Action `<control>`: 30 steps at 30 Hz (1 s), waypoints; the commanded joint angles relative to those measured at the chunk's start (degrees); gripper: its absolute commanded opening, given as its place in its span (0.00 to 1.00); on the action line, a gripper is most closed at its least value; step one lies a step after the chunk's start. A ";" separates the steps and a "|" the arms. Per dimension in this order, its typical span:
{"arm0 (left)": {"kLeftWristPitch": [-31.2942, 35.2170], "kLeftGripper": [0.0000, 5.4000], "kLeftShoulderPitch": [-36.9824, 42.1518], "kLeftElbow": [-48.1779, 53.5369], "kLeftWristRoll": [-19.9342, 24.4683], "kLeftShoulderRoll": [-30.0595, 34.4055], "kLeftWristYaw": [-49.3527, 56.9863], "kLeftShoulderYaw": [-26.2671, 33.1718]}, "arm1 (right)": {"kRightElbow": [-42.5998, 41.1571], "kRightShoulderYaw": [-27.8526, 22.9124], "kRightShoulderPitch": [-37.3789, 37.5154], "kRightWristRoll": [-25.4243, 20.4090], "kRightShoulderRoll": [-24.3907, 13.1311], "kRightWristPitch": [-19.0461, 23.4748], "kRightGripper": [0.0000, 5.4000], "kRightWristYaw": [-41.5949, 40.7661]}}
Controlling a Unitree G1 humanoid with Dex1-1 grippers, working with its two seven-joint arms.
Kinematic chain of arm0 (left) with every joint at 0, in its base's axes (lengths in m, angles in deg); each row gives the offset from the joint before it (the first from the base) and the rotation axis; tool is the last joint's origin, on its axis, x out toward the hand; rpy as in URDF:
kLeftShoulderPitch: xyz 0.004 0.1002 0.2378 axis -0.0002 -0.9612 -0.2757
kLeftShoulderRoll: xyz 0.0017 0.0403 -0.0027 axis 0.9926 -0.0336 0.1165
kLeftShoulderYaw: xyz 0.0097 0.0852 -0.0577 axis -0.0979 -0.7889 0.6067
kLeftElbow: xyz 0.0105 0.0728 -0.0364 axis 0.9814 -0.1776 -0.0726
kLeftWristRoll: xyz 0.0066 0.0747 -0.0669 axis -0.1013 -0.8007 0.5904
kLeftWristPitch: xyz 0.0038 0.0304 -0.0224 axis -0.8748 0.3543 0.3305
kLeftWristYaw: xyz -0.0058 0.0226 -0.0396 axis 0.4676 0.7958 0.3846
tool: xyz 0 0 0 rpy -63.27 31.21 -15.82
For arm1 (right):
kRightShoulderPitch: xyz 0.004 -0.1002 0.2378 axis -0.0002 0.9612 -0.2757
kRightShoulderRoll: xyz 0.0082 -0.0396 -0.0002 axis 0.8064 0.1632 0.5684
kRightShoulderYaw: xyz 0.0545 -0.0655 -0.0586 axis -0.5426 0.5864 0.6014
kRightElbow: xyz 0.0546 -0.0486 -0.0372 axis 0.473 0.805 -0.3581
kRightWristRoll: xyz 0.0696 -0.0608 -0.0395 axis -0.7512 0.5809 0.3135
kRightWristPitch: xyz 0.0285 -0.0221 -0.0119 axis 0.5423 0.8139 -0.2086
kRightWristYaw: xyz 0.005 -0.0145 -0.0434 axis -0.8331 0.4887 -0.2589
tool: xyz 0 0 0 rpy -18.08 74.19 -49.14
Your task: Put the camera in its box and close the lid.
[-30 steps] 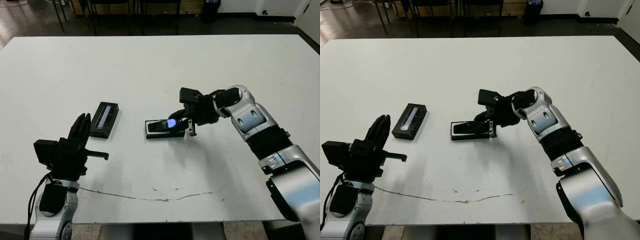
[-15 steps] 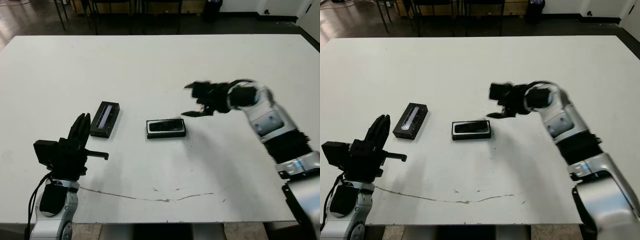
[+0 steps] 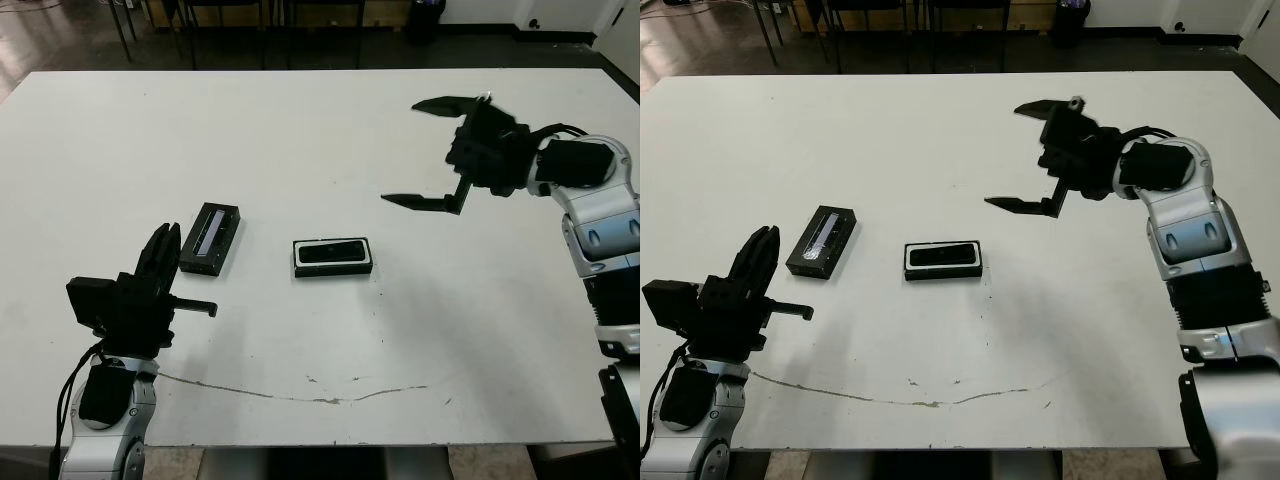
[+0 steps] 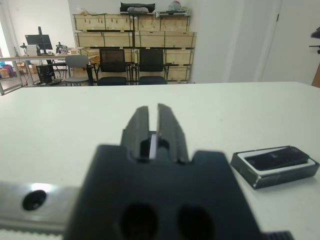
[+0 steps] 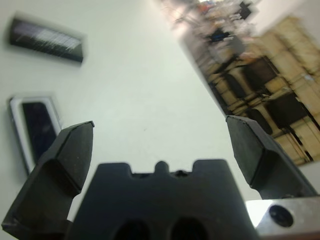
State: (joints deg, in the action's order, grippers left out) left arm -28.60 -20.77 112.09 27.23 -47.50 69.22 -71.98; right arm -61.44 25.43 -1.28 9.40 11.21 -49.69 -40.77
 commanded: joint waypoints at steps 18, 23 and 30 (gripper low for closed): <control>0.63 0.00 -0.88 -0.92 -0.40 0.53 -0.17 0.00 | -8.58 7.65 16.40 10.58 6.41 -7.99 0.36 16.95; 0.81 0.00 -1.38 -0.49 -0.48 0.45 -0.01 -0.04 | -6.06 10.24 16.51 13.34 6.32 -8.84 0.15 16.84; 0.59 0.00 -1.76 -0.49 -0.28 0.32 -0.11 -0.13 | -1.79 12.94 15.95 16.32 5.75 -8.91 0.00 15.47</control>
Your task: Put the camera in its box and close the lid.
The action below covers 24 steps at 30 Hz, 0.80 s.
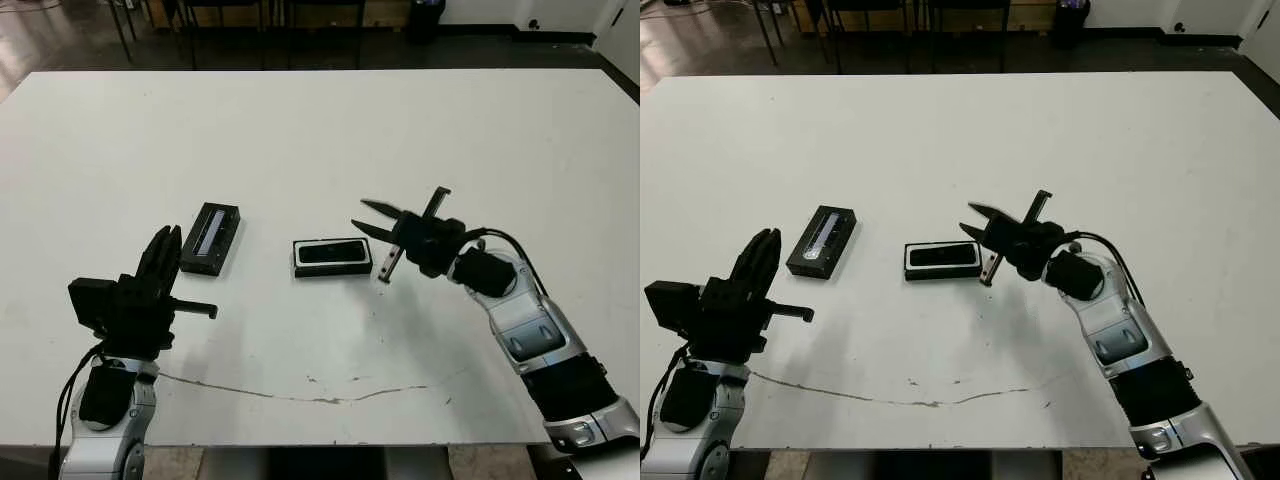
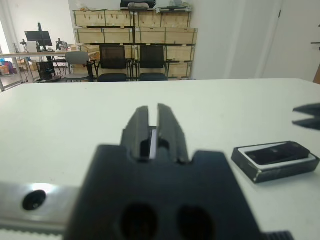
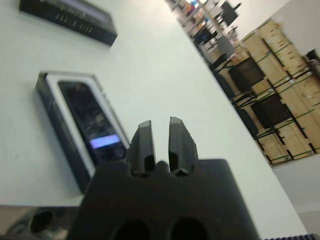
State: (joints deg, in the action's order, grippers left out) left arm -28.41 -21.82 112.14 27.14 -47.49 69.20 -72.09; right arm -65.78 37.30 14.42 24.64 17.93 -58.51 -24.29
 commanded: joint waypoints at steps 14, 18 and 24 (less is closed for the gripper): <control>0.22 0.00 -0.06 -1.19 -0.34 0.39 -0.09 -0.02 | 4.26 2.72 1.32 3.32 -5.85 -0.93 0.00 -6.20; 0.38 0.00 0.11 -1.06 -0.05 0.35 -0.03 0.21 | 4.44 -1.24 2.04 0.20 -5.20 -2.40 0.00 -3.63; 0.85 0.00 1.11 -0.22 0.58 1.41 -0.50 1.47 | -2.59 -13.72 4.92 -10.00 1.27 1.84 0.00 6.86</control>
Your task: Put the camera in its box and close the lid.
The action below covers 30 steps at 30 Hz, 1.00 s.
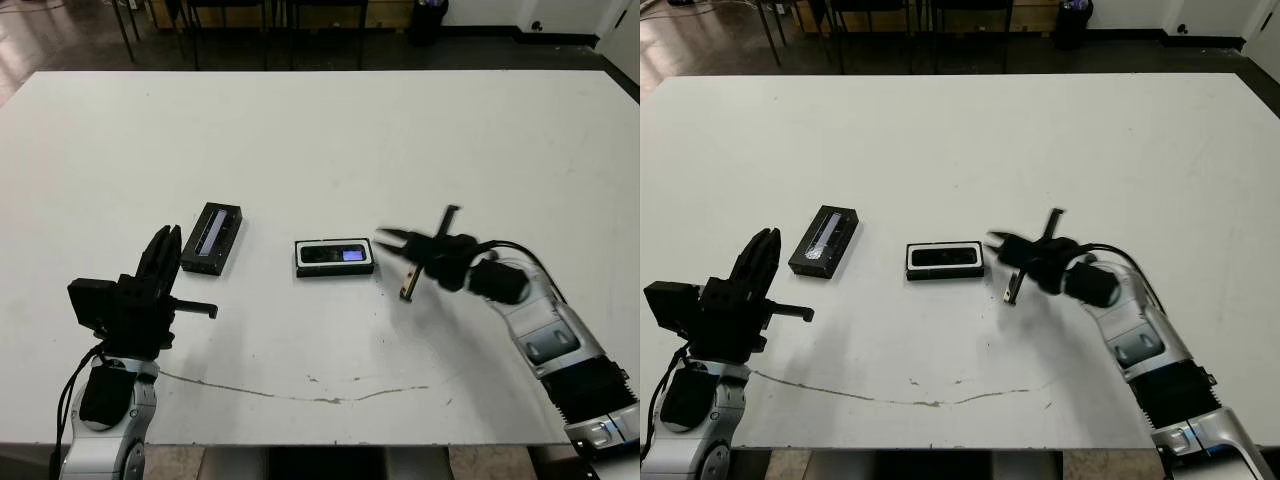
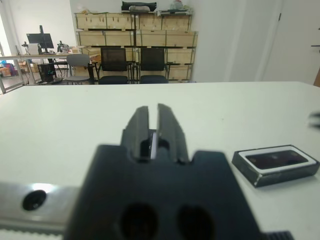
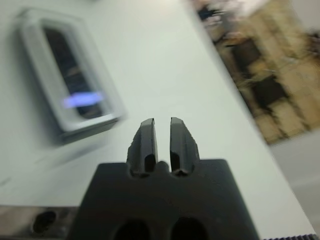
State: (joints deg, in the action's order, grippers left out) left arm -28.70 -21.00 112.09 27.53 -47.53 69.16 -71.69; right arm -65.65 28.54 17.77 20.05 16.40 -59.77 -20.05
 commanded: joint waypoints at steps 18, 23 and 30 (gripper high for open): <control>32.67 0.29 15.71 9.35 -8.97 11.40 -0.78 -3.00 | -11.51 -15.09 5.60 -20.91 5.04 9.34 0.00 4.98; 34.93 0.51 18.30 5.04 -6.17 8.76 -1.60 -3.75 | -10.94 -14.50 5.59 -20.73 4.91 9.83 0.00 4.81; 40.30 0.81 19.82 2.77 -3.23 4.44 0.40 -2.67 | -8.61 -14.25 5.13 -20.63 4.63 8.06 0.00 3.90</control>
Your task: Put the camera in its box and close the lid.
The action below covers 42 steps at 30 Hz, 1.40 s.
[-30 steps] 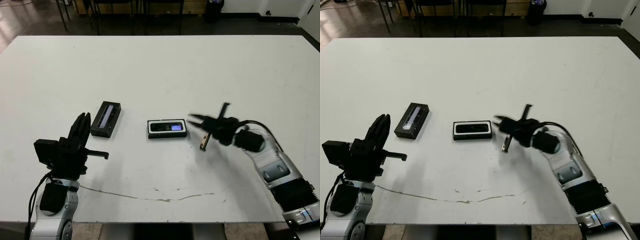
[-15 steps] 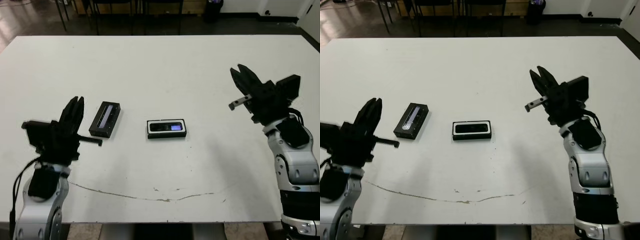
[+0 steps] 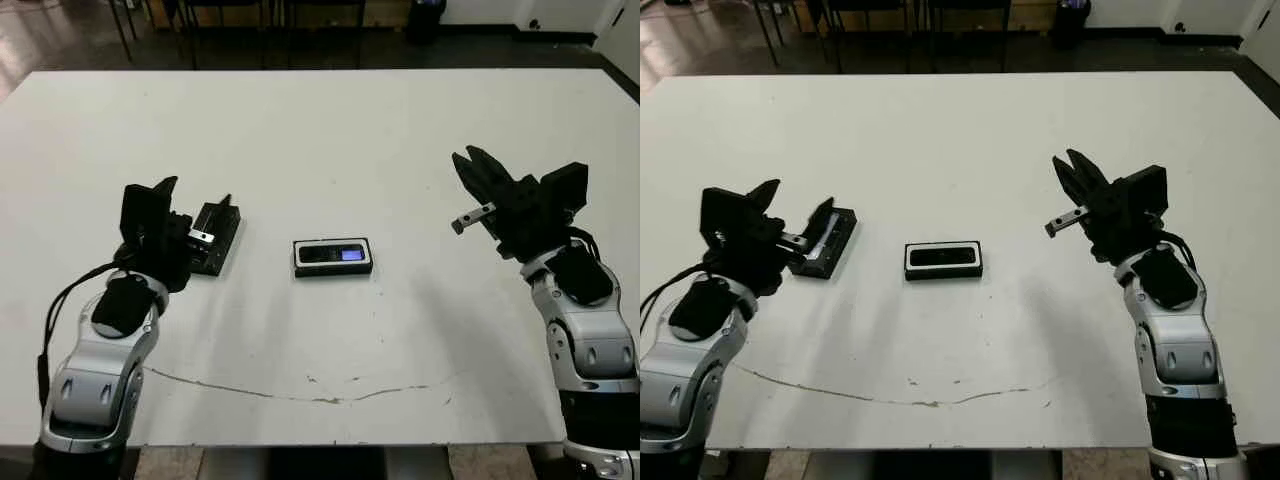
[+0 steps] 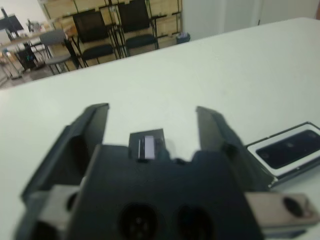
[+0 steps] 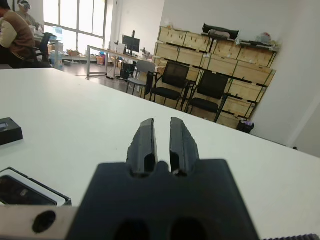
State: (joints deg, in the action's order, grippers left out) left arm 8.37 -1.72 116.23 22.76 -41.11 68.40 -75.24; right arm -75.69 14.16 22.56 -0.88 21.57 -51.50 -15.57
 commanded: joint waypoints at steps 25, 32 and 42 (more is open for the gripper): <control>10.26 1.00 0.27 -5.94 1.18 -3.95 6.55 1.15 | 2.50 1.20 -0.50 1.75 -0.79 -0.21 0.00 -1.14; 9.99 1.00 0.61 -8.40 1.62 -3.43 5.51 1.50 | 1.99 1.43 0.03 1.88 -0.78 -0.43 0.00 -1.31; 7.73 1.00 -0.24 -11.27 5.66 -4.54 2.82 3.86 | 1.19 1.25 0.22 1.52 -1.15 1.17 0.00 -1.70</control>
State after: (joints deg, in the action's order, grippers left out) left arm 16.22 -0.68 106.21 28.13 -45.68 71.52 -71.98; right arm -74.43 15.46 21.85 0.73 21.20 -51.78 -16.92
